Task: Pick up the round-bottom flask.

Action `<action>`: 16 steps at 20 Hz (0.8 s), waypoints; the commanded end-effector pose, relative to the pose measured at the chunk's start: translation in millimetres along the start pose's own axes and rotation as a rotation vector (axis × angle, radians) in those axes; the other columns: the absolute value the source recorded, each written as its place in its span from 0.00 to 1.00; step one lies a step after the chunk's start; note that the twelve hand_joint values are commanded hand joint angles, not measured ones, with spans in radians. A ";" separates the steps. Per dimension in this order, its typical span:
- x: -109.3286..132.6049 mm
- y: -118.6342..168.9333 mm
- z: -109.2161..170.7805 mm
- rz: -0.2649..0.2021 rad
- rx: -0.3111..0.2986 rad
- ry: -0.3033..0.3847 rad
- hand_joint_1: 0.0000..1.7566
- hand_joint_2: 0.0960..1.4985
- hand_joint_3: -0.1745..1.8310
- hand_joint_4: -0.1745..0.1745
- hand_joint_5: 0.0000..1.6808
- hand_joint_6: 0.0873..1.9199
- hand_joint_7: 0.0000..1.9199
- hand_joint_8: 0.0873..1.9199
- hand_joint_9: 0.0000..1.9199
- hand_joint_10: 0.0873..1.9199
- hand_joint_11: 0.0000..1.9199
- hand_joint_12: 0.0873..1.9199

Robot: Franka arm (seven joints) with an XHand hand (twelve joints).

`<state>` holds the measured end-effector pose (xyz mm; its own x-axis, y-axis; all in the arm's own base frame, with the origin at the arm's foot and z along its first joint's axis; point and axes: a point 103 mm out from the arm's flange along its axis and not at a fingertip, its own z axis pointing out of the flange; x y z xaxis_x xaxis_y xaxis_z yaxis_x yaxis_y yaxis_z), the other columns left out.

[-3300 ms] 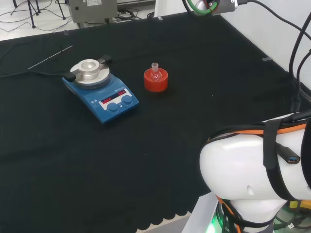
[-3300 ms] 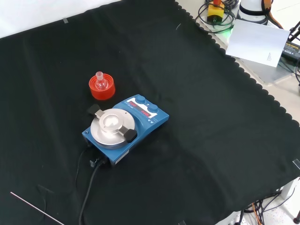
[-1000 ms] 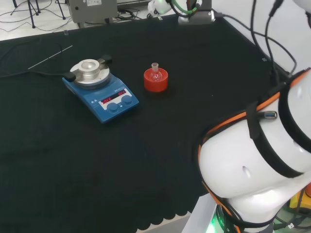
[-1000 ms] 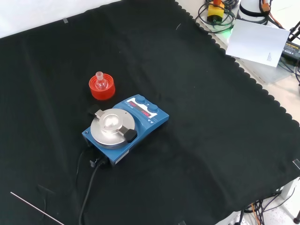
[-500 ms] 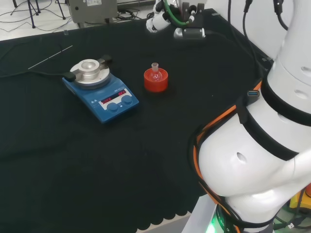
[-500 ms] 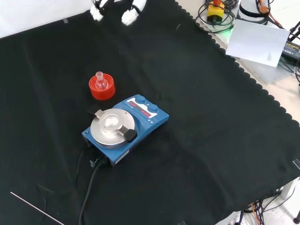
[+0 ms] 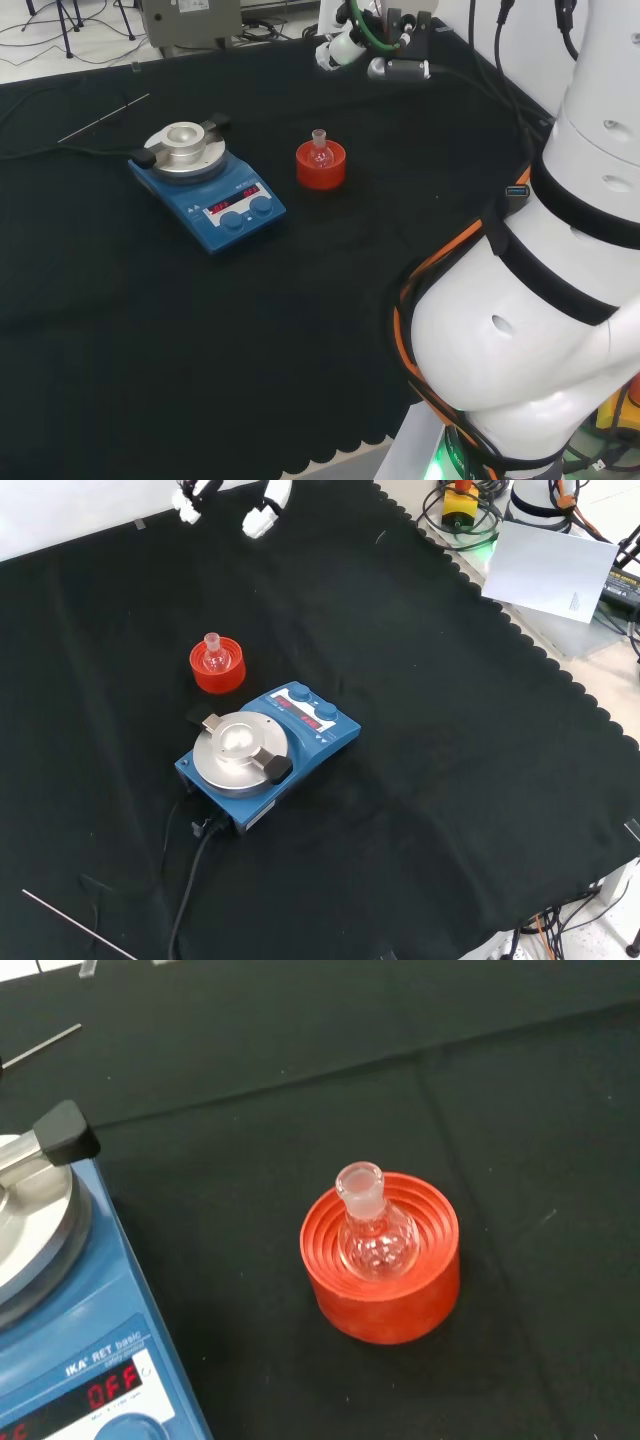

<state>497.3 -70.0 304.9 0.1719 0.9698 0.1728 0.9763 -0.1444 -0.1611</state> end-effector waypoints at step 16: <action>-5.1 65.0 119.6 -0.066 0.040 0.073 0.47 0.41 0.37 0.45 0.34 0.00 0.11 0.25 0.20 0.30 0.01 0.70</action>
<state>540.2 -62.1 187.8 0.1213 0.9645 0.2344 0.9771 -0.0745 -0.1991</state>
